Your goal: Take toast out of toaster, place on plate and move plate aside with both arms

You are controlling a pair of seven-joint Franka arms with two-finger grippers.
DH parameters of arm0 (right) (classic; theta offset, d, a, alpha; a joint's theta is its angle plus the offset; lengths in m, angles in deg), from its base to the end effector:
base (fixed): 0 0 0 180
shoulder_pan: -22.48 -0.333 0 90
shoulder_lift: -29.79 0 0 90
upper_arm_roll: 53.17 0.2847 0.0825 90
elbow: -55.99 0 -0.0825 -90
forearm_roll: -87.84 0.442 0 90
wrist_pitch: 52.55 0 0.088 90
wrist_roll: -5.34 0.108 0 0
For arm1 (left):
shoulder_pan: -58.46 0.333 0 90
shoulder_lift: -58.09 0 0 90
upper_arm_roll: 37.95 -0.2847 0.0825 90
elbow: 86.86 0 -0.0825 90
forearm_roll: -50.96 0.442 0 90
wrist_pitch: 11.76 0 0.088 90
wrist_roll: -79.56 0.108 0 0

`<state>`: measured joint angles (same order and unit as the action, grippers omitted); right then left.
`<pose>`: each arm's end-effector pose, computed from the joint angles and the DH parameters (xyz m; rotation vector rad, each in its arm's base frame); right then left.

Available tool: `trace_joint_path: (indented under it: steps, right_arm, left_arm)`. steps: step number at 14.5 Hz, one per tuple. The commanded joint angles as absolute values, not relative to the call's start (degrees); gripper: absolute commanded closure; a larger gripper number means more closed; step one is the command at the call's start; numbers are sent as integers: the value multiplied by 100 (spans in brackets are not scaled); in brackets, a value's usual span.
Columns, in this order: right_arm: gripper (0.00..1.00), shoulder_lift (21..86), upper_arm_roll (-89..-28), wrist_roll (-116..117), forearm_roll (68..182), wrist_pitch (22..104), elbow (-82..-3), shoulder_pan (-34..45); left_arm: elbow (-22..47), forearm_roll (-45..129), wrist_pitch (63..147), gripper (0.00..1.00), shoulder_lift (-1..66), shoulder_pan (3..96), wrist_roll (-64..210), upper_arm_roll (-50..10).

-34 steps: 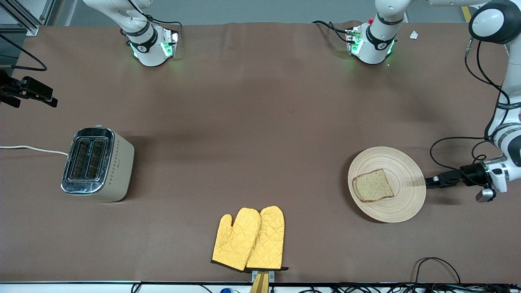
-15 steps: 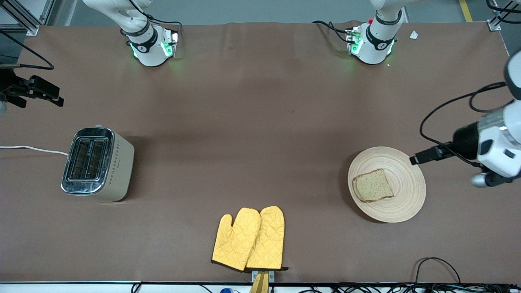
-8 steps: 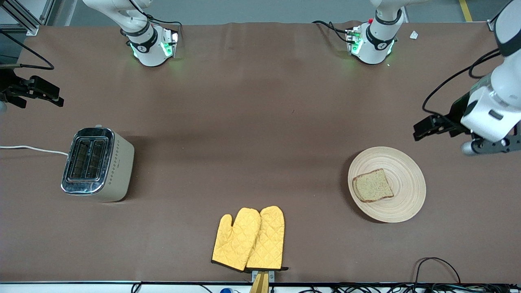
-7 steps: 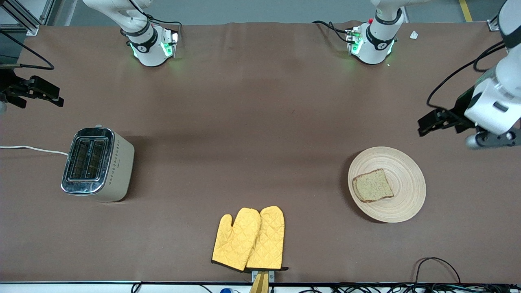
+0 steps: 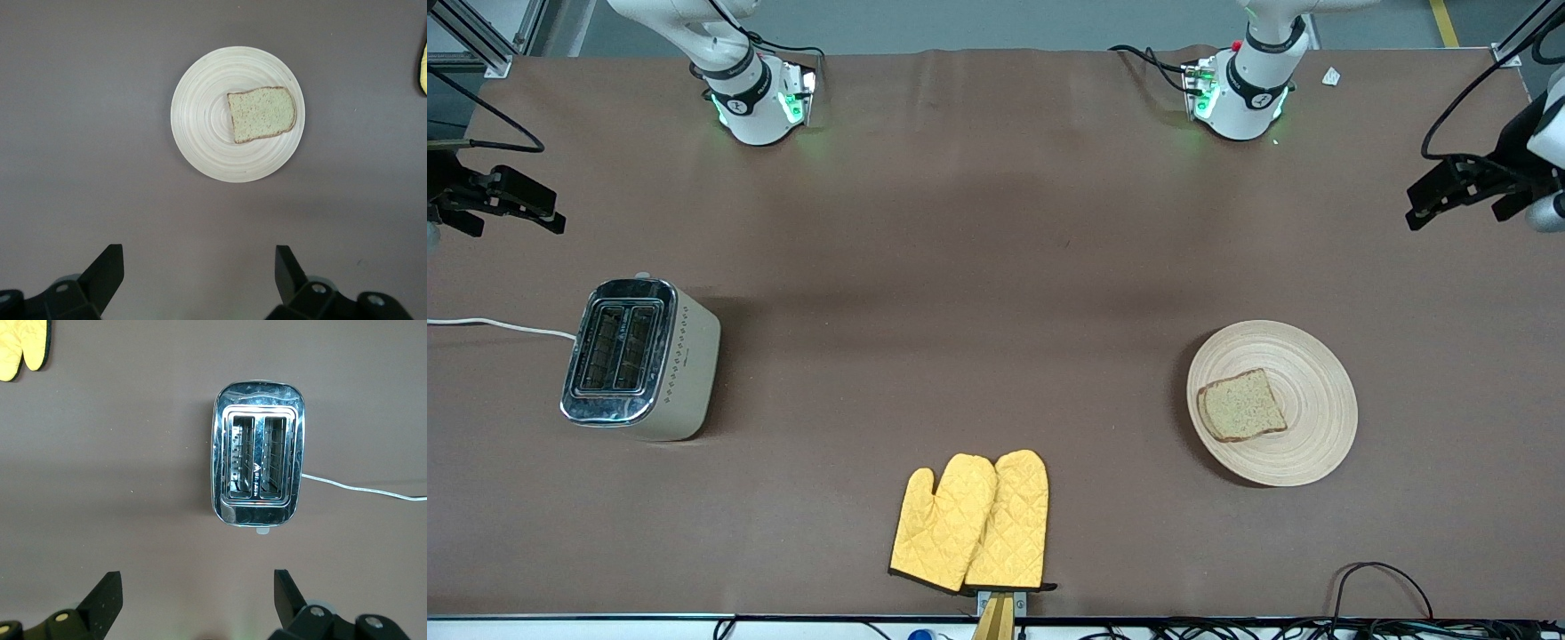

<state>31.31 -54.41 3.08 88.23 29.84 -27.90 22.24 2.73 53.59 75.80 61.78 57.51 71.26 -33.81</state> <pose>0.6061 -0.0096 0.6205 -3.1326 -0.0356 0.0823 0.5881 -0.0485 0.6309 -3.0930 -0.0908 -0.0534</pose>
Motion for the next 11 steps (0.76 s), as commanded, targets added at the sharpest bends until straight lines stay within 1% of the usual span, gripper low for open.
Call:
trace_joint_path:
  steps: [1, 8, 9, 11]
  right_arm:
    - [0, 2961, -5440, 385, 8872, 3086, -2944, 2231]
    - [0, 2961, -5458, 376, 8802, 3209, -2944, 2257]
    - [0, 2961, -5458, 376, 8801, 3218, -2944, 2248]
    - [0, 2961, -5458, 367, 8801, 3209, -2953, 2266]
  left_arm:
    - [884, 5289, 7595, 0, 6678, 5697, 7489, -3461]
    - [816, 5289, 7542, 0, 6679, 5740, 8413, -3461]
    - [623, 5298, 7421, 0, 6609, 5697, 8378, -3444]
    - [114, 5289, 7139, 0, 6241, 5688, 8369, -3435]
